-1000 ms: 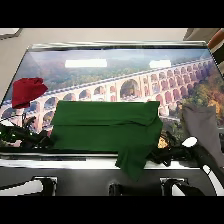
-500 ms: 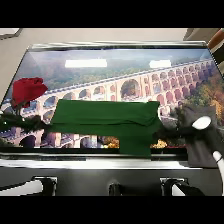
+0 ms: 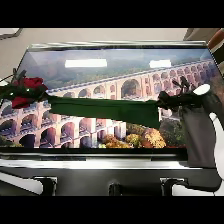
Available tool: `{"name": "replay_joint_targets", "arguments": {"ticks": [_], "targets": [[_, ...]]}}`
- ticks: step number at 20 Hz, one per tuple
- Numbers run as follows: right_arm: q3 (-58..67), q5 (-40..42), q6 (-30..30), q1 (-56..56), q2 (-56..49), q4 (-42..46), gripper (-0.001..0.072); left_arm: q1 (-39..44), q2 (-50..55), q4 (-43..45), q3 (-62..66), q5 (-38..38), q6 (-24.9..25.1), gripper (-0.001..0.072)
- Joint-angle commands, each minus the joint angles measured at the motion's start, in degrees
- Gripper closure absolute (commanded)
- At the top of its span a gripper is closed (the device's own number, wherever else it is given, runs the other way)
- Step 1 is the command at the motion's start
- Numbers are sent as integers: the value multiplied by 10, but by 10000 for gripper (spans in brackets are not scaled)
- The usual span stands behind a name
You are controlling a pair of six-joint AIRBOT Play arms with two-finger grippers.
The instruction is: Fold the shirts.
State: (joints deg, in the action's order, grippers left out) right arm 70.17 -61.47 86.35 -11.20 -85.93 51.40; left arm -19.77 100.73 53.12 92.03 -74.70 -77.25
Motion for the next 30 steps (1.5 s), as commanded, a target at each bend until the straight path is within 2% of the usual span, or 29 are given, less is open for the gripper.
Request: {"name": "replay_joint_targets", "arguments": {"ticks": [1,6,7,8,9,10,11,12,13,16,17,23,28,29,30], "targets": [[29,50,0,1,-71,-38,670,27,96,-2,100,2,-35,680],[29,56,-26,29,-98,-41,668,32,160,-3,104,2,-55,680],[29,57,-30,33,-98,-47,665,32,164,-5,104,2,-55,633],[29,54,-30,32,-96,-47,594,31,164,-11,104,1,-55,440],[30,48,-30,28,-90,-41,431,27,160,-17,106,-5,-55,116],[36,27,-37,20,-81,-34,240,22,157,-17,115,-18,-55,13],[47,-4,-48,5,-69,-20,105,15,154,-17,127,-31,-55,13],[57,-32,-49,-12,-57,7,84,5,149,-17,141,-45,-55,13],[62,-60,-49,-34,-45,39,7,-5,143,-17,152,-56,-55,13],[54,-153,-28,-77,-48,109,-3,-27,111,-17,168,-71,-55,13],[43,-152,-29,-76,-54,116,-5,-28,99,-17,168,-74,-55,13],[15,-88,-65,-54,-136,-24,-5,-7,52,-17,168,-140,-50,14],[15,-51,-78,-13,-162,-74,6,26,41,-17,168,-150,-50,15],[15,-42,-78,-6,-161,-79,96,37,42,-17,168,-153,-47,25],[18,-46,-77,-3,-159,-82,325,49,42,-17,168,-156,-36,34]]}}
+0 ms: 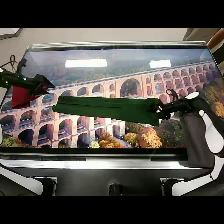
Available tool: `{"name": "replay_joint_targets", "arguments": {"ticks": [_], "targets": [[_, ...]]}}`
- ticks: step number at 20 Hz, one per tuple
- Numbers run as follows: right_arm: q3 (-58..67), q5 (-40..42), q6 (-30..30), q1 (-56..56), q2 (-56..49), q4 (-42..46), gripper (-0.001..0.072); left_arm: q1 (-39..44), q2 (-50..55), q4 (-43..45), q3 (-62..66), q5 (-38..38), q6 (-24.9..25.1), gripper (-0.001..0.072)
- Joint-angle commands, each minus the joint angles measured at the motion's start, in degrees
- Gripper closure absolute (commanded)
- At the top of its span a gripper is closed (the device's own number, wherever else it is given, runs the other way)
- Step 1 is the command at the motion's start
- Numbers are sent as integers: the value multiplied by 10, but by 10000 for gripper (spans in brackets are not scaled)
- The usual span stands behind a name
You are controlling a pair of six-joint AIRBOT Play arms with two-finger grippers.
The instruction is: Fold the shirts.
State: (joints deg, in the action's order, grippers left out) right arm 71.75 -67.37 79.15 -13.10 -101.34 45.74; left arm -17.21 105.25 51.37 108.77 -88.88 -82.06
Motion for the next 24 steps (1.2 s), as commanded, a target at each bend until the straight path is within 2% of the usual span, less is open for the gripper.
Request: {"name": "replay_joint_targets", "arguments": {"ticks": [1,2,3,4,5,8,11,14,21,23,24], "targets": [[7,-2,-4,16,0,-34,639,39,-3,0,0,-18,24,43],[14,-14,2,16,12,-33,669,59,-2,0,0,-18,33,188],[23,-26,2,16,30,-33,670,82,-1,0,-1,-18,43,441],[30,-39,10,16,50,-33,670,110,0,-1,-7,-15,58,637],[35,-52,25,16,73,-33,670,145,2,-5,-21,-4,75,680],[36,-93,64,16,160,-33,670,259,14,-48,-79,65,76,680],[36,-142,101,16,244,-32,670,360,22,-49,-130,153,74,681],[36,-178,139,16,320,-17,670,423,30,-61,-143,217,40,681],[36,-208,178,16,453,-12,670,559,122,-303,-143,245,42,681],[37,-211,186,16,471,-12,670,593,138,-365,-143,256,78,681],[36,-217,191,16,470,-12,670,598,138,-370,-143,269,85,682]]}}
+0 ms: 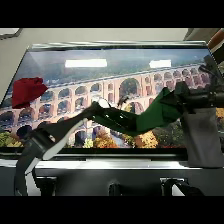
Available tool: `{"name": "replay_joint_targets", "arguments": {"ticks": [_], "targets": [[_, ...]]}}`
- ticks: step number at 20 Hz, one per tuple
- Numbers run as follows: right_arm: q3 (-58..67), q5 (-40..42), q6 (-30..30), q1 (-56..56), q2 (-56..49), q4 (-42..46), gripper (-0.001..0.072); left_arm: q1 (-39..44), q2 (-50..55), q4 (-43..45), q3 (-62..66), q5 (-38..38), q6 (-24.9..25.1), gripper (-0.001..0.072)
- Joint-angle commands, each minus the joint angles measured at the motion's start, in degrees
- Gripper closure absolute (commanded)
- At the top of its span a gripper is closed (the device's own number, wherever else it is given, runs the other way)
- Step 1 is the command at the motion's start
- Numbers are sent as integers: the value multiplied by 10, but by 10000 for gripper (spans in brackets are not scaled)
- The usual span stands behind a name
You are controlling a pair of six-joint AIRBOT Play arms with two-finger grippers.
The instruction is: Fold the shirts.
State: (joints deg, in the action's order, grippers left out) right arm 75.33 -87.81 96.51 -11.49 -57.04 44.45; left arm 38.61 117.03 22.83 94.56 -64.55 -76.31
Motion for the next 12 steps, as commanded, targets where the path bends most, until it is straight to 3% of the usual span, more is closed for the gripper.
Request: {"name": "replay_joint_targets", "arguments": {"ticks": [1,6,12], "targets": [[0,-14,17,0,22,1,670,34,13,-80,0,35,29,683],[0,21,-26,21,-54,-70,671,-101,-103,59,0,17,17,683],[1,202,-63,226,-244,-138,670,-339,-340,66,0,20,18,682]]}}
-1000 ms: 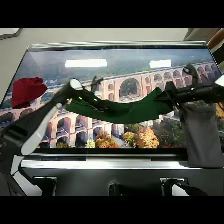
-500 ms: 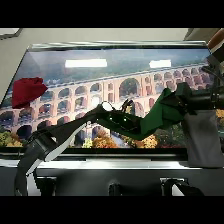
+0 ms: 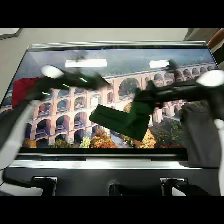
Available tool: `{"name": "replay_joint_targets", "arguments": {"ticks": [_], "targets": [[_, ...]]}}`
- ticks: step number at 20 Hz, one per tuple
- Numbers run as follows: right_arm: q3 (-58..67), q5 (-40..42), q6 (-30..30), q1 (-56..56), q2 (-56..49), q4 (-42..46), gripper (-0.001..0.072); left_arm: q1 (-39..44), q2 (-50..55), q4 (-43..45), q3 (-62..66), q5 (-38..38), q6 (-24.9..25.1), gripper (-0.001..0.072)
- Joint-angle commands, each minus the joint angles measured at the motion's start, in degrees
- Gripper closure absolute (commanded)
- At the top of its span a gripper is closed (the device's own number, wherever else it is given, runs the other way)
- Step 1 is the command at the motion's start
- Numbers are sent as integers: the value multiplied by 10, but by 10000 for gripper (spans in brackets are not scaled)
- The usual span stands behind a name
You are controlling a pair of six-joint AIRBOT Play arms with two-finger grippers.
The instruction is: Fold the shirts.
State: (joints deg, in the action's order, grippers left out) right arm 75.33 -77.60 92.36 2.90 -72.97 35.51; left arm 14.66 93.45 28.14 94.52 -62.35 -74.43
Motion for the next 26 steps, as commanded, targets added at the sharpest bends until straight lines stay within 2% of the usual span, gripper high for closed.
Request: {"name": "replay_joint_targets", "arguments": {"ticks": [1,3,4,5,6,8,10,12,15,16,17,19,21,23,24,25,26], "targets": [[1,146,-31,113,-125,-73,669,-130,-144,13,0,-3,0,682],[1,217,-33,157,-200,-131,668,-174,-212,13,0,-3,6,681],[1,240,-37,173,-235,-163,618,-187,-238,16,0,-3,6,681],[1,251,-38,182,-261,-192,357,-195,-261,26,0,-3,6,681],[1,249,-68,183,-276,-226,41,-200,-277,39,0,-5,6,681],[1,232,-92,161,-271,-229,31,-200,-295,70,0,-17,5,681],[0,188,-86,106,-238,-174,32,-200,-296,86,0,-43,5,681],[0,132,-42,30,-186,-50,33,-200,-293,100,0,-47,5,681],[-9,1,47,-57,-117,255,49,-202,-291,101,0,-47,6,681],[-33,-33,57,-70,-103,325,54,-202,-291,101,0,-47,6,681],[-71,-41,57,-76,-93,339,54,-202,-291,101,0,-47,6,681],[-168,9,39,-68,-87,268,53,-202,-291,101,0,-47,5,681],[-246,110,3,-44,-87,158,54,-202,-291,101,0,-47,5,681],[-277,215,-9,-15,-87,103,71,-202,-292,101,0,-48,3,681],[-278,252,-9,-3,-87,91,121,-202,-292,101,0,-48,3,681],[-278,276,-9,3,-87,72,204,-202,-291,101,0,-47,3,681],[-278,285,-15,6,-87,43,240,-202,-291,101,0,-47,3,681]]}}
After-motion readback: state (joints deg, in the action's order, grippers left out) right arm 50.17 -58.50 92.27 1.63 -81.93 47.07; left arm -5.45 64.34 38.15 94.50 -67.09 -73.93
